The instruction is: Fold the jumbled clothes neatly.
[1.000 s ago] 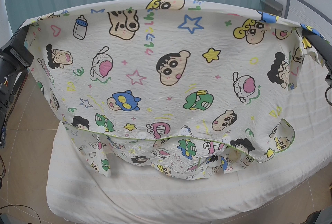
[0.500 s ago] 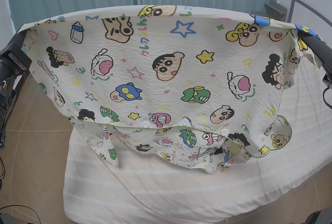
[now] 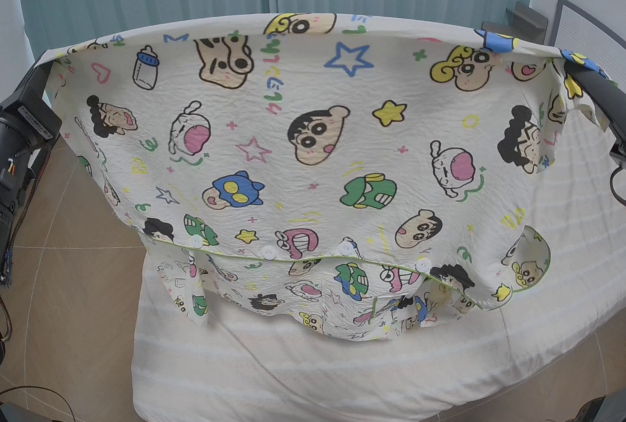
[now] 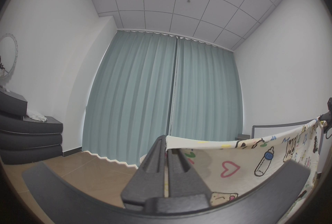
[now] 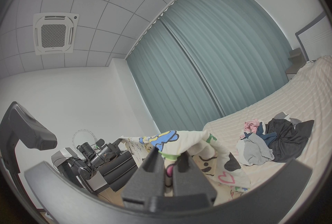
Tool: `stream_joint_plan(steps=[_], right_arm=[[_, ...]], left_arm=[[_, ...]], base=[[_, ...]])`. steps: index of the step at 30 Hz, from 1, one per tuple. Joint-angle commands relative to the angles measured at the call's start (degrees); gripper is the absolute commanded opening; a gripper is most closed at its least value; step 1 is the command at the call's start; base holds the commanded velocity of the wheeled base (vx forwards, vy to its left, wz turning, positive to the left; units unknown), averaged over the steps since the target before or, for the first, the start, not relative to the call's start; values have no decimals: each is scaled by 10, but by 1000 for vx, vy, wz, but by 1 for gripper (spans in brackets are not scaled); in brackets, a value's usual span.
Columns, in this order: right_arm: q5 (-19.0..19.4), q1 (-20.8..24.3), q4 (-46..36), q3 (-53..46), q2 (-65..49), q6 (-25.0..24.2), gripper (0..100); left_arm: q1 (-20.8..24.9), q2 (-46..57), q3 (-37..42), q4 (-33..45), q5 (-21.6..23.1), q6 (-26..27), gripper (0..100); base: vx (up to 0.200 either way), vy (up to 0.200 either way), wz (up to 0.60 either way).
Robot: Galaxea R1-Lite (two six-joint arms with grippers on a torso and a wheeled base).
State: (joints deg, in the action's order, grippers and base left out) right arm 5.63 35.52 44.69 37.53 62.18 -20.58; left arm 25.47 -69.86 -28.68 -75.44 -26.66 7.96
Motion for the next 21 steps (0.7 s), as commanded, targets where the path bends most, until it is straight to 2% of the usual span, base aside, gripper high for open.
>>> stream_joint_plan(steps=[1,21], right_arm=[[0,0,0,0,-6,0,0],[8,6,-27,14,-51,2,0]], left_arm=[[0,1,5,-1,-1,0,0],[0,34,25,-1,-1,0,0]], base=[[-200,0,0],[-200,0,0]])
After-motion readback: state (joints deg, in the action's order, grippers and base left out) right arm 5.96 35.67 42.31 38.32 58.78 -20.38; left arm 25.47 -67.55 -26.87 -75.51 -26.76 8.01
